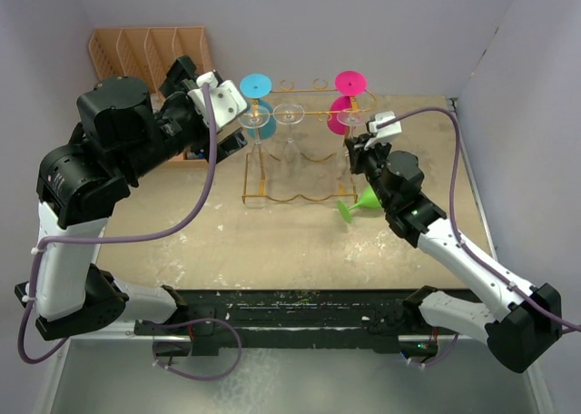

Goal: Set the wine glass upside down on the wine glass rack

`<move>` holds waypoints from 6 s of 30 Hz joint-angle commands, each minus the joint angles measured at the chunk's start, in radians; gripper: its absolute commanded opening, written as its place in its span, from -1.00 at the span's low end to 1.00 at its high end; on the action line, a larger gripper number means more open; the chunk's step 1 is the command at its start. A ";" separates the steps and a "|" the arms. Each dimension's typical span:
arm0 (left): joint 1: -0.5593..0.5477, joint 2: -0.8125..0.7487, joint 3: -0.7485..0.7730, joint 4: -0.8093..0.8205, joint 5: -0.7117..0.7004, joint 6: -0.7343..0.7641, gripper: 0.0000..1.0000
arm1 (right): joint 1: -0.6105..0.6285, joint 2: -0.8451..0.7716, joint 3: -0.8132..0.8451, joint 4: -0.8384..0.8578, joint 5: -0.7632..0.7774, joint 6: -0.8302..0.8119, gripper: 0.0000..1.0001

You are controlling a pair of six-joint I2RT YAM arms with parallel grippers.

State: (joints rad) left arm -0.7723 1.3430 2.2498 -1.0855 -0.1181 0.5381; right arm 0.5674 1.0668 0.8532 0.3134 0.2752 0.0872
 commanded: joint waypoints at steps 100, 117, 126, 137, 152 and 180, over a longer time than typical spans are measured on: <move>-0.044 -0.069 -0.125 0.087 0.023 -0.162 0.99 | -0.715 -0.065 -0.296 -0.052 -0.557 0.487 0.79; 0.033 -0.043 -0.180 0.076 0.068 -0.186 0.99 | -0.744 0.288 -0.340 0.298 -0.667 0.528 0.68; 0.079 -0.028 -0.183 0.075 0.124 -0.203 0.99 | -0.776 0.379 -0.373 0.455 -0.788 0.588 0.01; 0.111 -0.031 -0.197 0.073 0.166 -0.217 0.99 | -0.781 0.484 -0.371 0.492 -0.915 0.604 -0.85; 0.120 -0.076 -0.254 0.065 0.193 -0.217 0.99 | -0.782 0.099 -0.475 0.187 -0.911 0.582 -0.04; 0.141 -0.095 -0.302 0.023 0.269 -0.224 0.98 | -0.779 -0.491 -0.341 -1.177 -0.653 0.548 0.22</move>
State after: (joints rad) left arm -0.6369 1.2602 1.9491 -1.0622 0.1265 0.3317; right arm -0.2104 0.5949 0.4740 -0.6594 -0.3084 0.6460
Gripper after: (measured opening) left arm 0.992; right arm 0.602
